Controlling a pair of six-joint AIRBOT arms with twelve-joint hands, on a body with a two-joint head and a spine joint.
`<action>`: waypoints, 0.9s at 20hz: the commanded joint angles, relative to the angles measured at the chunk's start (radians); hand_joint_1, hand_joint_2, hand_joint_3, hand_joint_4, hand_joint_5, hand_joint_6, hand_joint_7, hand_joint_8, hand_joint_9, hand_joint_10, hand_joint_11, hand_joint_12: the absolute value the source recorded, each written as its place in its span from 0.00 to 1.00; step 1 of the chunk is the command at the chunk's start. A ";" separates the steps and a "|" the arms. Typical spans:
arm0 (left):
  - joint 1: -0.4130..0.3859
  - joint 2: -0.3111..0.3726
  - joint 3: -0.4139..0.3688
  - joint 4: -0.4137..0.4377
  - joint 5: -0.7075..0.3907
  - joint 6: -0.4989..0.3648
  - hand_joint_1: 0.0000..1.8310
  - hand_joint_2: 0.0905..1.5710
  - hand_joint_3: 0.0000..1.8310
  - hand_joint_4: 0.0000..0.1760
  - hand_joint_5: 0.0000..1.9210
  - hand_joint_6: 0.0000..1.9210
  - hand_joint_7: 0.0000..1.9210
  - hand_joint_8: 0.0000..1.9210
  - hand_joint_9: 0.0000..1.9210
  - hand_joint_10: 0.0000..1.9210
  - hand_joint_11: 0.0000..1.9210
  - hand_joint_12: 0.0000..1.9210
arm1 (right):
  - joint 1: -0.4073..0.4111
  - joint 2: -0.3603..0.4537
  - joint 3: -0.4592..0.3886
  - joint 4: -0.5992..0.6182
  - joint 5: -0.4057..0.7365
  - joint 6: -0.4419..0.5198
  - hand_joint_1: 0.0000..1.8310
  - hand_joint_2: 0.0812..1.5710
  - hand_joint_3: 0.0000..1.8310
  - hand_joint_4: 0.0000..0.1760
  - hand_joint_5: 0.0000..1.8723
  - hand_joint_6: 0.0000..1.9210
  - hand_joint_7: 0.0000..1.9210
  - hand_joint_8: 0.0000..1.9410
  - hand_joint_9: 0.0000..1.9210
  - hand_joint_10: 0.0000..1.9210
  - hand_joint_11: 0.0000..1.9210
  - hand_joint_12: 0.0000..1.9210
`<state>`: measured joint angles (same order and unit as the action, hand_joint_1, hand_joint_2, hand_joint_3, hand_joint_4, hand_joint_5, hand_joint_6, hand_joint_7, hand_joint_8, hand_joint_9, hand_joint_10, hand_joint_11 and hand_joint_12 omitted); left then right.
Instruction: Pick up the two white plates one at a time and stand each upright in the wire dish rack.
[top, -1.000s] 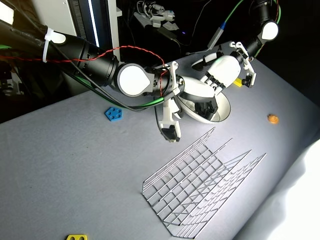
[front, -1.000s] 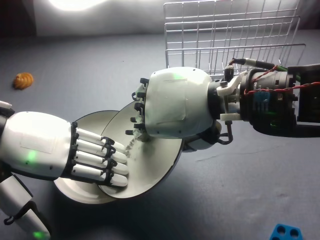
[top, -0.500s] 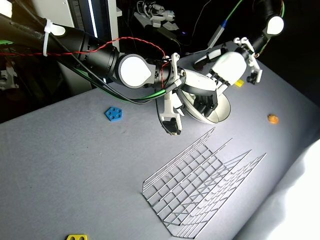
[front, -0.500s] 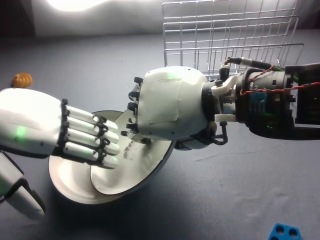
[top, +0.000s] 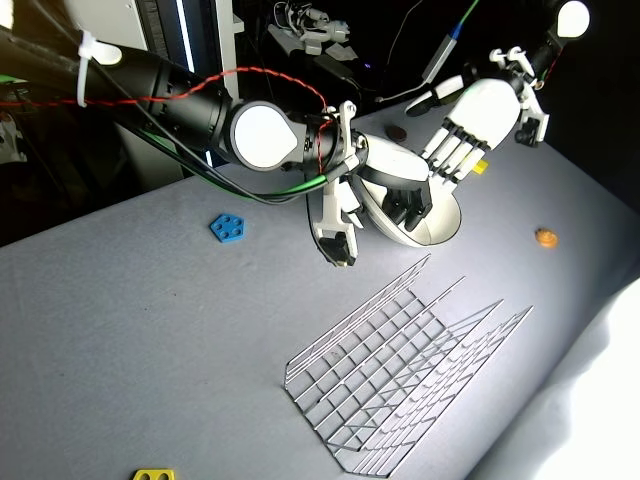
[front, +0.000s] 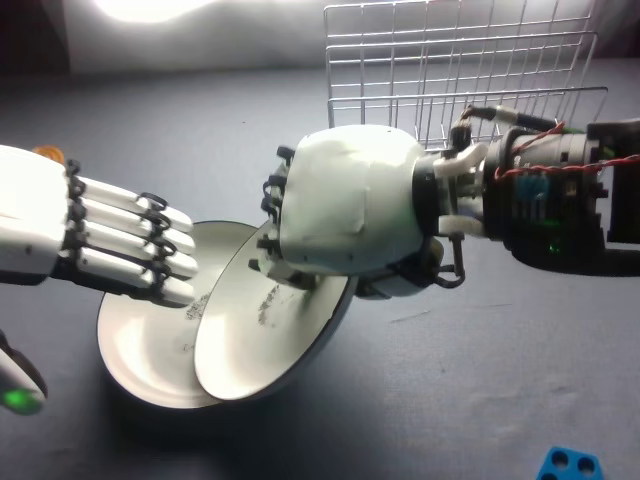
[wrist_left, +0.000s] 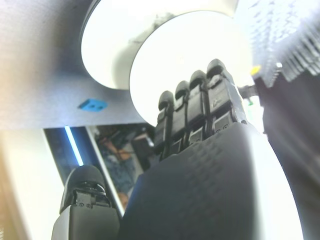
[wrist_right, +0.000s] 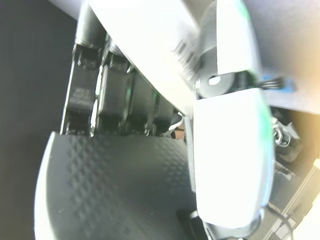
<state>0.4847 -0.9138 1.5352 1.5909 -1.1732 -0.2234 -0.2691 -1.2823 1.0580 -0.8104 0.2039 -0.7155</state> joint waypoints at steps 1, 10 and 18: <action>-0.010 0.013 0.012 -0.069 -0.039 -0.016 0.00 0.65 0.00 0.00 0.08 0.01 0.06 0.01 0.04 0.01 0.03 0.02 | 0.028 0.006 -0.007 0.009 0.079 0.016 0.75 0.71 0.00 0.00 0.46 0.61 0.48 0.49 0.47 0.64 0.38 0.59; -0.011 0.022 0.097 -0.071 -0.020 -0.040 0.00 0.65 0.00 0.00 0.07 0.01 0.05 0.00 0.03 0.00 0.02 0.03 | 0.149 0.009 -0.012 0.007 0.035 0.140 0.73 0.70 0.00 0.00 0.48 0.58 0.50 0.48 0.49 0.57 0.40 0.58; 0.003 0.025 0.116 -0.101 -0.028 -0.039 0.00 0.65 0.00 0.00 0.07 0.00 0.05 0.00 0.04 0.00 0.01 0.04 | 0.212 0.024 -0.002 -0.169 0.123 0.335 0.74 0.71 0.00 0.00 0.47 0.60 0.48 0.50 0.48 0.62 0.38 0.60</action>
<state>0.4931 -0.9047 1.6505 1.5738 -1.1679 -0.2604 -0.0734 -1.2625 1.0615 -0.9894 0.2005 -0.3981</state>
